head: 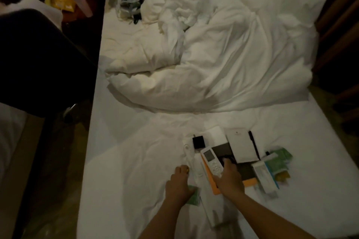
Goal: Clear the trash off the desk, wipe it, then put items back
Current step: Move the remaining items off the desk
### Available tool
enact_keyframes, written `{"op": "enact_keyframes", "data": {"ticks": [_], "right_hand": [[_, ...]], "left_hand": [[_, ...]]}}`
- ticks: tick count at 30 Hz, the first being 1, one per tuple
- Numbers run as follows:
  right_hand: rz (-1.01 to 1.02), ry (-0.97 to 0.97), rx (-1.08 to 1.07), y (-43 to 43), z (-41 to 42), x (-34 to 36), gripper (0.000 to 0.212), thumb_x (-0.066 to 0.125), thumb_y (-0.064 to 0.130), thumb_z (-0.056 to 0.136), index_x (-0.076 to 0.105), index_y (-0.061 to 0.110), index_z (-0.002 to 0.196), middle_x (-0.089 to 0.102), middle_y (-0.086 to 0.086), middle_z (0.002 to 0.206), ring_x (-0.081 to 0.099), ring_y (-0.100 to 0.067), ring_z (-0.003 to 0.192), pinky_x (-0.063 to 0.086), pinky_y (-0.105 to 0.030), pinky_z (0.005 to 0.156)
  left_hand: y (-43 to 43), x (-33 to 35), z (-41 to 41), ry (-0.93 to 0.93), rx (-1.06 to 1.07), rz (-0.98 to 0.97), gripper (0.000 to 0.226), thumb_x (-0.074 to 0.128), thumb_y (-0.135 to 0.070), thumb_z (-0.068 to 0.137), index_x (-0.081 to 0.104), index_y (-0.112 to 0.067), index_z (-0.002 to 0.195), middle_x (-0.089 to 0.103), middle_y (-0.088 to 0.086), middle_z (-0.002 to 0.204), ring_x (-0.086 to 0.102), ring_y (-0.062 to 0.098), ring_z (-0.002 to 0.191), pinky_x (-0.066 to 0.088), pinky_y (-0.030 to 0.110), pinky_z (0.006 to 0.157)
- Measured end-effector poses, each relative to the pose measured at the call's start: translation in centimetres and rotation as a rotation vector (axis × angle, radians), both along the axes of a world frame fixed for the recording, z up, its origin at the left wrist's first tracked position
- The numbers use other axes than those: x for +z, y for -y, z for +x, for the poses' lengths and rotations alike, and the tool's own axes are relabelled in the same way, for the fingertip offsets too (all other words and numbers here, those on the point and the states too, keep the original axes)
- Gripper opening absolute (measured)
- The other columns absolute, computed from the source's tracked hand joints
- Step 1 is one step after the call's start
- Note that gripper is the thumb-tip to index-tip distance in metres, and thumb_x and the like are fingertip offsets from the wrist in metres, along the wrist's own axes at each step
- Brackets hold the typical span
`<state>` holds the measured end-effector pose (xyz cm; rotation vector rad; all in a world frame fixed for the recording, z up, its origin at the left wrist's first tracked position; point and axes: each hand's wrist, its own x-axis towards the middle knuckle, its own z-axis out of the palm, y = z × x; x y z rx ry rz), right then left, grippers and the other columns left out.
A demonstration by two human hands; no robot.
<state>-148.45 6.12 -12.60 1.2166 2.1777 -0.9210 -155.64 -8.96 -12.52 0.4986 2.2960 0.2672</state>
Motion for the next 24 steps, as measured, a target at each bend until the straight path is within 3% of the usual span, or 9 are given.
{"op": "enact_keyframes", "data": {"ticks": [5, 11, 16, 24], "right_hand": [[0.066, -0.1, -0.018, 1.2, 0.7, 4.0, 0.048, 0.06, 0.037, 0.089, 0.041, 0.018, 0.129, 0.042, -0.009, 0.136, 0.047, -0.029, 0.118, 0.047, -0.038, 0.09], [0.098, -0.242, -0.105, 3.9, 3.8, 7.6, 0.032, 0.061, 0.029, 0.09, 0.048, 0.015, 0.116, 0.052, -0.007, 0.122, 0.055, -0.025, 0.107, 0.051, -0.037, 0.082], [0.159, -0.233, -0.208, 7.0, 10.1, 9.1, 0.036, 0.056, 0.031, 0.093, 0.047, 0.018, 0.125, 0.053, -0.005, 0.128, 0.051, -0.022, 0.117, 0.045, -0.031, 0.089], [0.211, -0.208, -0.507, 8.3, 23.6, 12.5, 0.041, 0.062, 0.034, 0.089, 0.046, 0.018, 0.123, 0.052, -0.004, 0.121, 0.052, -0.022, 0.111, 0.047, -0.031, 0.091]], "left_hand": [[0.8, 3.5, -1.1, -0.151, -0.205, -0.079, 0.055, 0.061, -0.043, 0.086, 0.036, -0.024, 0.132, 0.045, 0.004, 0.128, 0.05, 0.026, 0.115, 0.043, 0.039, 0.091], [2.5, 6.1, -0.8, -0.234, -0.292, 0.075, 0.042, 0.056, -0.036, 0.091, 0.042, -0.023, 0.128, 0.048, 0.003, 0.126, 0.051, 0.023, 0.113, 0.042, 0.035, 0.086], [2.6, 7.9, 2.4, -0.223, -0.491, 0.186, 0.043, 0.06, -0.032, 0.09, 0.043, -0.024, 0.128, 0.049, 0.001, 0.128, 0.051, 0.021, 0.115, 0.047, 0.034, 0.09], [-1.6, 10.4, 11.7, -0.213, -0.835, 0.261, 0.046, 0.062, -0.032, 0.088, 0.044, -0.023, 0.129, 0.05, 0.001, 0.131, 0.052, 0.021, 0.119, 0.045, 0.034, 0.092]]}}
